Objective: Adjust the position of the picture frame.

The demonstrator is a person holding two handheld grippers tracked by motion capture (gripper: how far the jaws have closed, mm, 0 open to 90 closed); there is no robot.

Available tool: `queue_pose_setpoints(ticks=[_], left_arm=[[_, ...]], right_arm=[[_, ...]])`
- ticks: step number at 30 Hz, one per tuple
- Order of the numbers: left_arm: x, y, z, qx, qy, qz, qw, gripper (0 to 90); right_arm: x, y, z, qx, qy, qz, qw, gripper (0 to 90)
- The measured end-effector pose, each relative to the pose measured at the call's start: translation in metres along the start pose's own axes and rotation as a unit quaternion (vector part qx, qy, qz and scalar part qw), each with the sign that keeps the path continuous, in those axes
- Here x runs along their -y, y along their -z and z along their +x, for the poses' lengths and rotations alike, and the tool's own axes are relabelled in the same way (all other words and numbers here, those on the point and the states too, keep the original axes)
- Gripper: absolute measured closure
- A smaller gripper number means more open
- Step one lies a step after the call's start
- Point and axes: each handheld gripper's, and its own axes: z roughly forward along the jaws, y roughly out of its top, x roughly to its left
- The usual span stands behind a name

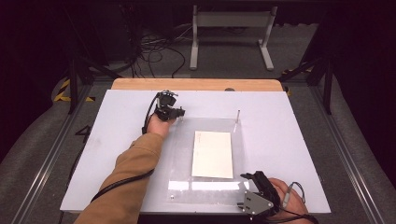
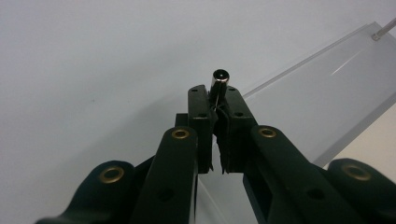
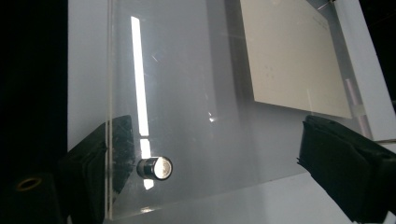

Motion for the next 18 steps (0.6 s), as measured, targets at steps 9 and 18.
queue_pose_setpoints(ticks=[9, 18], left_arm=[[0.000, 0.000, 0.002, 0.003, -0.012, 0.000, 0.9999, 85.0], [-0.003, 0.000, 0.004, 0.012, -0.019, 0.017, 0.9996, 84.5]], right_arm=[[-0.003, 0.009, 0.001, 0.021, 0.015, -0.007, 0.9996, 19.8], [-0.004, 0.015, 0.002, 0.000, 0.008, -0.009, 0.9999, 45.4]])
